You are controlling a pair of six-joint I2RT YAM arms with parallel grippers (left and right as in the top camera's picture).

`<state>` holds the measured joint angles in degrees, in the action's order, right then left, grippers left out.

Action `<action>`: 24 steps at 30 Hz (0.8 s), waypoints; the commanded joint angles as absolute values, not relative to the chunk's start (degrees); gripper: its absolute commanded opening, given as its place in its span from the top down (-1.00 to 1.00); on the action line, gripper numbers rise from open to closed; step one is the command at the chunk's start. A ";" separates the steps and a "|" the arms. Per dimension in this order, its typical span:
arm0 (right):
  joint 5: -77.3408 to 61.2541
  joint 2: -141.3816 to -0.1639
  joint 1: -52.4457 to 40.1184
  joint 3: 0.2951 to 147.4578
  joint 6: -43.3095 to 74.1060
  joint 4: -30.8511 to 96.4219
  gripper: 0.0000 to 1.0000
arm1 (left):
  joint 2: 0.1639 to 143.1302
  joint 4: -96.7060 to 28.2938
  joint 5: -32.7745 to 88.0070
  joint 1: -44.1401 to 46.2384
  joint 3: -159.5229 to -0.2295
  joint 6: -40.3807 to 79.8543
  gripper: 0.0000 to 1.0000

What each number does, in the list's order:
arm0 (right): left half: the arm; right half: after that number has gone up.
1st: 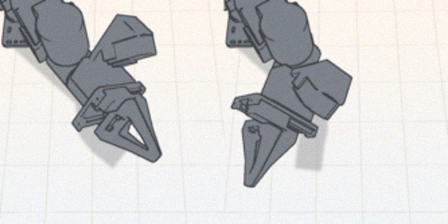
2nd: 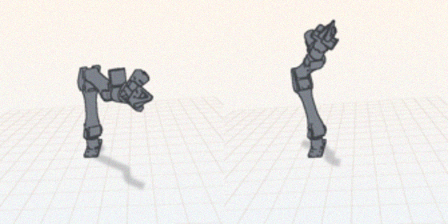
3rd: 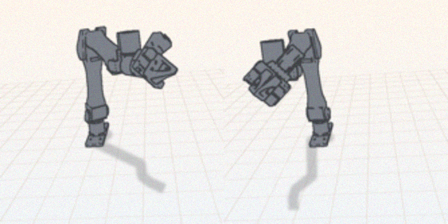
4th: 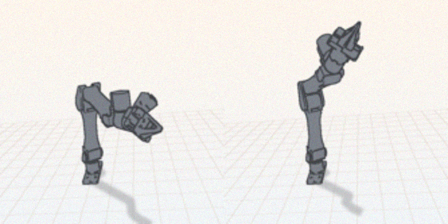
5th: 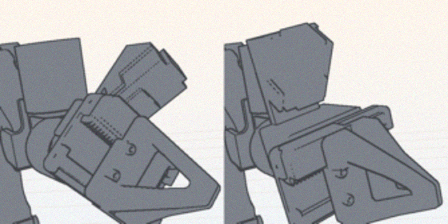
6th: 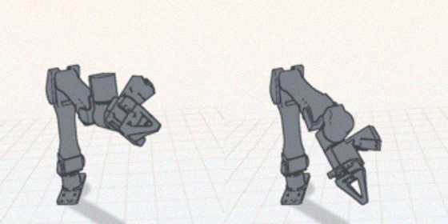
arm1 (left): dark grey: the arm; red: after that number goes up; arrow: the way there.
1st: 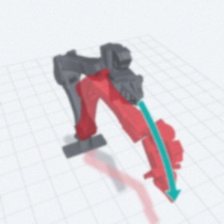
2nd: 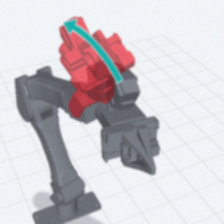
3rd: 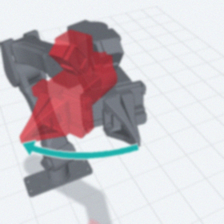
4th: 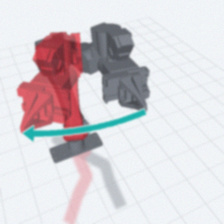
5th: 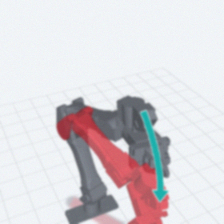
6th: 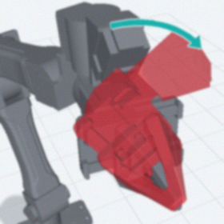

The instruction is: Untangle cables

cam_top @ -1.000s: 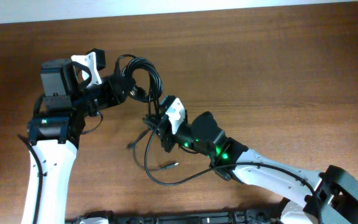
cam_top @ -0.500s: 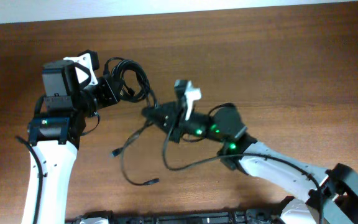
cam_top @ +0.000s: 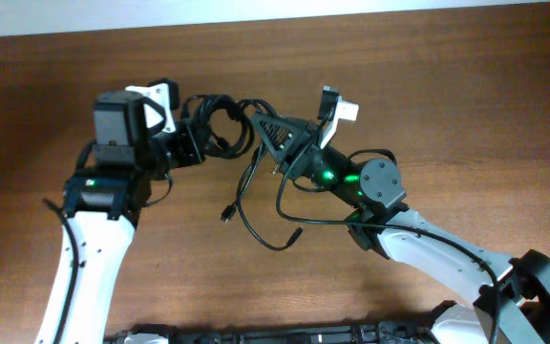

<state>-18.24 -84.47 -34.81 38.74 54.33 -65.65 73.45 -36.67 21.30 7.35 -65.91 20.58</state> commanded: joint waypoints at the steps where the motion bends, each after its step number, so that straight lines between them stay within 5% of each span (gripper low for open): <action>1: -13.28 -82.76 -33.91 42.89 37.87 -59.64 0.92 | 75.75 -37.04 21.41 10.68 -66.35 20.01 1.00; 5: -13.45 -82.76 -36.40 49.06 26.81 -36.75 0.92 | 75.83 -34.39 21.37 11.53 -66.37 20.10 1.00; 12: -13.43 -82.81 -40.45 49.25 25.71 -19.86 0.92 | 75.85 -27.75 20.95 11.46 -66.37 19.81 1.00; 24: -16.82 -82.81 -36.32 49.32 30.94 -18.35 0.92 | 75.85 -33.82 33.76 11.53 -66.37 -7.33 1.00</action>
<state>-16.84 -83.31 -38.83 48.42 28.40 -16.25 76.40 -32.10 27.73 10.74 -66.41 -0.80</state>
